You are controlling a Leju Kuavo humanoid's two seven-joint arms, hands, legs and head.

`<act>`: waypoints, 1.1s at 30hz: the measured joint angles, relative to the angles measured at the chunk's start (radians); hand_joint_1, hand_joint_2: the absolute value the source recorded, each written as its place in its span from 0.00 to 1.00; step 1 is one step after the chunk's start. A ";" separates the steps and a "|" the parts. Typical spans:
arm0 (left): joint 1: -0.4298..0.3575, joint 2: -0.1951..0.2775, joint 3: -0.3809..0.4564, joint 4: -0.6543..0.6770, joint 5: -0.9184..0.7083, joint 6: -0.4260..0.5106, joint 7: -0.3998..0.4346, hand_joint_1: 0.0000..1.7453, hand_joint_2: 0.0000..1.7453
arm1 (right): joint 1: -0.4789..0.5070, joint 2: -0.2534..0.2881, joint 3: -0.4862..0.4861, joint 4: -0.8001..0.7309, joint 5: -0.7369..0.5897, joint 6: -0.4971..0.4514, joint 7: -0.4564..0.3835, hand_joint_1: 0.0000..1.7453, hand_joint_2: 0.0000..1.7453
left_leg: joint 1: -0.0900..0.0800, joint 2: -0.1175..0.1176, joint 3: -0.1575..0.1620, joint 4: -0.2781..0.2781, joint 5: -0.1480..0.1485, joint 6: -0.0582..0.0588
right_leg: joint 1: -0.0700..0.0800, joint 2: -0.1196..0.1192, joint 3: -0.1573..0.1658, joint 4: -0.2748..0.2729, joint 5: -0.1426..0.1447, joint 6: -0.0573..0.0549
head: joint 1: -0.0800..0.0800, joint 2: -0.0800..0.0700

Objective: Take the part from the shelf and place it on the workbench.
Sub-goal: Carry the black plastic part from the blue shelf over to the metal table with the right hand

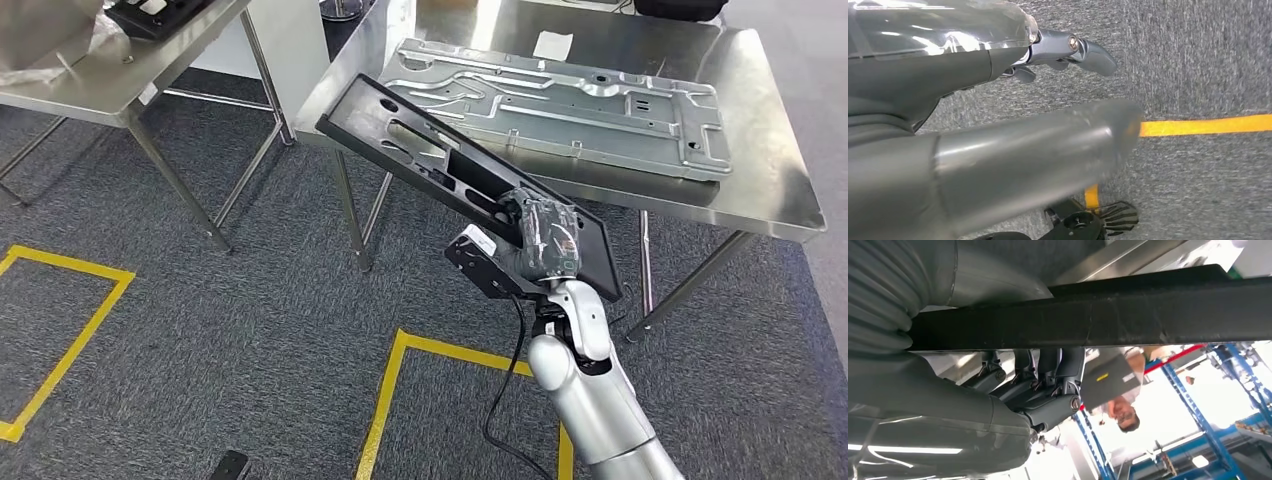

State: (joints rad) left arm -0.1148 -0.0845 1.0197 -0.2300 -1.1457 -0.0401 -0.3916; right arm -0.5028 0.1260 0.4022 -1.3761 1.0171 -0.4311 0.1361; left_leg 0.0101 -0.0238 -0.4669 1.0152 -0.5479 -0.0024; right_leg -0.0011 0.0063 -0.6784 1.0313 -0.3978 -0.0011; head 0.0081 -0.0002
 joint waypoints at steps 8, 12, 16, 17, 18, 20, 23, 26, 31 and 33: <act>0.000 0.000 0.000 0.000 -0.009 0.000 -0.001 0.00 0.00 | -0.040 -0.001 0.015 -0.038 0.042 0.007 0.038 1.00 1.00 | 0.003 0.017 -0.252 0.297 -0.093 -0.025 | -0.010 0.003 0.148 -0.022 -0.106 -0.024 | -0.004 0.000; 0.009 0.000 0.000 0.002 -0.012 0.000 -0.001 0.00 0.00 | -0.065 -0.012 0.015 -0.036 0.047 0.032 0.049 1.00 1.00 | 0.003 0.026 -0.268 0.093 0.086 -0.020 | -0.012 0.007 0.232 -0.023 -0.180 -0.010 | -0.008 0.000; 0.006 -0.001 0.000 0.003 -0.013 -0.001 0.000 0.00 0.00 | -0.090 -0.017 0.015 -0.036 0.048 0.053 0.052 1.00 1.00 | 0.000 0.027 -0.235 0.031 0.181 0.006 | -0.006 0.011 0.268 0.005 -0.193 0.015 | -0.003 0.000; 0.003 -0.001 0.000 0.003 -0.013 -0.001 0.000 0.00 0.00 | -0.098 -0.018 0.015 -0.037 0.048 0.063 0.052 1.00 1.00 | 0.001 0.024 -0.221 0.027 0.171 0.013 | -0.007 0.010 0.247 0.053 -0.166 0.019 | -0.002 0.000; 0.000 -0.002 0.000 0.003 -0.013 -0.002 -0.001 0.00 0.00 | -0.108 -0.018 0.016 -0.038 0.050 0.077 0.052 1.00 1.00 | 0.002 0.022 -0.203 0.023 0.160 0.020 | -0.008 0.008 0.203 0.120 -0.141 0.022 | -0.001 0.000; 0.000 -0.002 0.000 0.003 -0.013 -0.003 -0.001 0.00 0.00 | -0.119 -0.021 0.017 -0.034 0.054 0.109 0.054 1.00 1.00 | 0.001 0.019 -0.162 0.015 0.133 0.029 | -0.010 0.003 0.097 0.244 -0.142 0.027 | 0.000 0.000; 0.003 -0.002 0.000 0.003 -0.013 -0.005 -0.002 0.00 0.00 | -0.121 -0.029 0.022 -0.017 0.064 0.142 0.062 1.00 1.00 | 0.000 0.009 -0.087 0.002 0.080 0.033 | -0.010 0.001 -0.028 0.280 -0.271 0.027 | 0.001 0.000; 0.006 -0.004 0.000 0.003 -0.013 -0.009 -0.002 0.00 0.00 | -0.117 -0.036 0.025 0.004 0.065 0.149 0.066 1.00 1.00 | -0.003 -0.001 -0.002 -0.013 0.020 0.031 | -0.001 -0.001 -0.073 0.138 -0.198 0.010 | 0.002 0.000; 0.001 -0.010 0.000 0.009 -0.012 -0.012 -0.002 0.00 0.00 | -0.100 -0.041 0.028 0.025 0.057 0.143 0.069 1.00 1.00 | -0.005 -0.006 0.086 -0.029 -0.032 0.009 | 0.024 0.008 -0.048 -0.024 0.086 -0.026 | -0.004 0.000; -0.007 -0.011 0.000 0.009 -0.010 -0.013 -0.004 0.00 0.00 | -0.104 -0.037 0.029 0.025 0.053 0.140 0.068 1.00 1.00 | -0.005 0.000 0.042 0.075 0.020 0.000 | 0.017 0.010 -0.013 -0.034 0.060 -0.037 | -0.007 0.000</act>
State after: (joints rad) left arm -0.1219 -0.0952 1.0195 -0.2210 -1.1562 -0.0529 -0.3961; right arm -0.6070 0.0887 0.4311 -1.3511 1.0703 -0.2916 0.2041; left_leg 0.0048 -0.0233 -0.4248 1.0899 -0.5283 -0.0027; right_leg 0.0164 0.0162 -0.6913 0.9977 -0.3379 -0.0385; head 0.0015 0.0000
